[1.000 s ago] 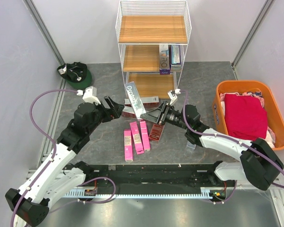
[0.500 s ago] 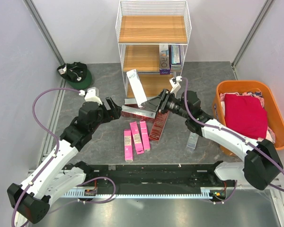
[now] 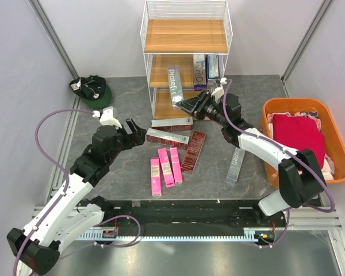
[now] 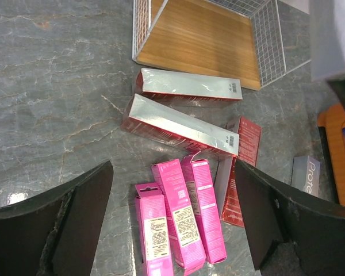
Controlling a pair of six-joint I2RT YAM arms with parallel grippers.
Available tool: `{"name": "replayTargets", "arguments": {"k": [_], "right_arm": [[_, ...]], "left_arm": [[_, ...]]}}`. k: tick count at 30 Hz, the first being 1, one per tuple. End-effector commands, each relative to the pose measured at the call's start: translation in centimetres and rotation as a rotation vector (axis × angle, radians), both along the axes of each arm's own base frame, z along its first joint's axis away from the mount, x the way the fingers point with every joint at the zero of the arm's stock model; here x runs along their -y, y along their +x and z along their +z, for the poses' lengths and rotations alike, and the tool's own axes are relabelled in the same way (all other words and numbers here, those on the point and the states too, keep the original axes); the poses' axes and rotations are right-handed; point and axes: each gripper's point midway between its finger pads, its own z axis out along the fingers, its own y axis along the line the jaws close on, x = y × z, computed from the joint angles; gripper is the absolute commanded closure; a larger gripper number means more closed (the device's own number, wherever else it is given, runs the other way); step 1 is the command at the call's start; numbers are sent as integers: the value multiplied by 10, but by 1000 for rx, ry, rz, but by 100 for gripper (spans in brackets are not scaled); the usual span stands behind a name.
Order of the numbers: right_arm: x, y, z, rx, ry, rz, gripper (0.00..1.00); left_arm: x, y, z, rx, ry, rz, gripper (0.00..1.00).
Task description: Place and organize the toothpastes onto the shelf
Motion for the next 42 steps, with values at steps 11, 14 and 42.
{"name": "replayTargets", "arguments": {"k": [11,14,42], "right_arm": [[14,71,60,37,111,-134,86],[16,83,56,12,104,-154,85],[34,82,50,-25,83,-230,82]], "left_arm": [[2,-7,1,23,-39,-19,8],[3,-9,1,24,-54,-26,8],[16,-7,0,18,-95,-72,9]]}}
